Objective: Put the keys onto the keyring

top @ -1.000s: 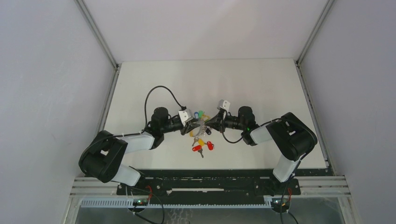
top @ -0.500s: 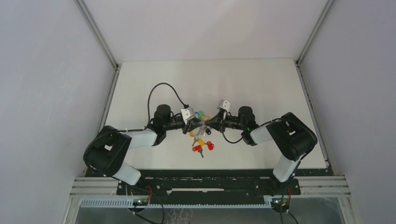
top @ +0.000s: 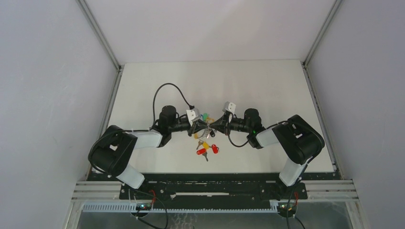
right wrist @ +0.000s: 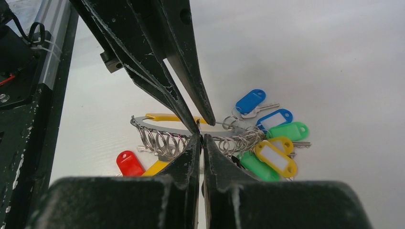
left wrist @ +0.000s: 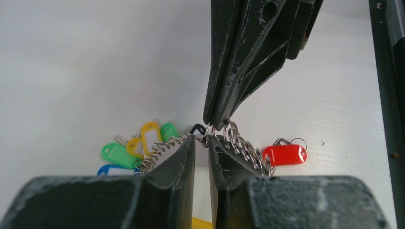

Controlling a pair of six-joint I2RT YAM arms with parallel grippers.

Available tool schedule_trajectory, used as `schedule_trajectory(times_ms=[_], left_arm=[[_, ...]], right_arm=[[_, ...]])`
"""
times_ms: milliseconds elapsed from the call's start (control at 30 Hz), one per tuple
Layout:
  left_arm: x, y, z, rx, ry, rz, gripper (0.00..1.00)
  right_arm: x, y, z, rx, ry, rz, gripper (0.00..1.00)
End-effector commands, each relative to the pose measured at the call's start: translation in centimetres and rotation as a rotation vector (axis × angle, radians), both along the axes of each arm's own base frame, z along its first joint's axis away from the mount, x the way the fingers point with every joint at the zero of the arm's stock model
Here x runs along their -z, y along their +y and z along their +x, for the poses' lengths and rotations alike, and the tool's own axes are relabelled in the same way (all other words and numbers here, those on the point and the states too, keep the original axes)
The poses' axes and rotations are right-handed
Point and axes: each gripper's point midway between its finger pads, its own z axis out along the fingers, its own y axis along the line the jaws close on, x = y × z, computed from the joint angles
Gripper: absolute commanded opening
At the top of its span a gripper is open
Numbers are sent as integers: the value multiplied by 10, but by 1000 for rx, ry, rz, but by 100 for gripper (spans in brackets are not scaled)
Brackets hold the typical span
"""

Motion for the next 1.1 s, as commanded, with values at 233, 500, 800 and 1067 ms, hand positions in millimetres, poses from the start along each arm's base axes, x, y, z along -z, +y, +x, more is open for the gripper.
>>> schedule_trajectory(times_ms=[233, 500, 800, 1067], left_arm=[[-20, -14, 4, 52, -32, -48, 18], [-19, -15, 4, 56, -28, -41, 11], [-18, -4, 3, 29, -46, 58, 0], [-23, 2, 9, -27, -117, 150, 0]], right_arm=[[-23, 6, -3, -44, -80, 57, 0], [-19, 5, -3, -44, -74, 53, 0], [-8, -3, 1, -3, -34, 19, 0], [0, -12, -5, -2, 13, -23, 5]])
